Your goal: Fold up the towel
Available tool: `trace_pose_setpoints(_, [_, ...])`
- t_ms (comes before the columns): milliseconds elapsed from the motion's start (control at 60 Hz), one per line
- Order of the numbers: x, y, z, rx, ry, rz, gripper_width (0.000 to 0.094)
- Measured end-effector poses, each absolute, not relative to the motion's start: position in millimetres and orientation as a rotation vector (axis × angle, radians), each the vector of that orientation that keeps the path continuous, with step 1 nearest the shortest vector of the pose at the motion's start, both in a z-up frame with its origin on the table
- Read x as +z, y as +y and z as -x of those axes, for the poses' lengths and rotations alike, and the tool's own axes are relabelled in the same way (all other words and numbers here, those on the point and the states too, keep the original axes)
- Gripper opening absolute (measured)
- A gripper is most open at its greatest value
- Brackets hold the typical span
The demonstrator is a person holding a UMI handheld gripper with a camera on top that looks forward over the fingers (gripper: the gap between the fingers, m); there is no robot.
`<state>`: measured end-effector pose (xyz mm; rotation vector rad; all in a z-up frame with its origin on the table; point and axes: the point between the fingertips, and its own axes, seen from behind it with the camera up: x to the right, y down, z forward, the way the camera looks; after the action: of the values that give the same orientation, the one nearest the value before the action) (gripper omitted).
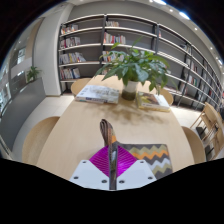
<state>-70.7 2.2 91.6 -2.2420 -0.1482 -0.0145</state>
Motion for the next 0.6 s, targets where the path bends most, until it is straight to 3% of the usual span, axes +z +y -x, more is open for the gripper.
trace_pose_setpoints(83, [115.3, 2.2, 17.6, -0.041, -0.130, 2.216, 0.0058])
trace_pose_setpoints(167, [117.2, 9.4, -32.3, -0.083, -0.117, 2.216, 0.0058])
trace_pose_setpoints(350, [50.3, 2.3, -108.0, -0.081, -0.087, 2.354, 0.0131])
trace_pose_setpoints(400, [32.3, -6.2, -124.7, -0.112, -0.084, 2.378, 0.0251])
trace_pose_setpoints(433, [27.8, -10.9, -132.7, -0.129, -0.092, 2.395, 0.0424])
trace_pose_setpoints(500, [31.9, -17.6, -138.2, -0.125, -0.129, 2.387, 0.0660])
trace_pose_setpoints(533, [41.8, -21.5, -142.1, -0.124, -0.136, 2.376, 0.0738])
trace_pose_setpoints(600, [54.8, -27.5, -140.5, -0.117, -0.143, 2.339, 0.0808])
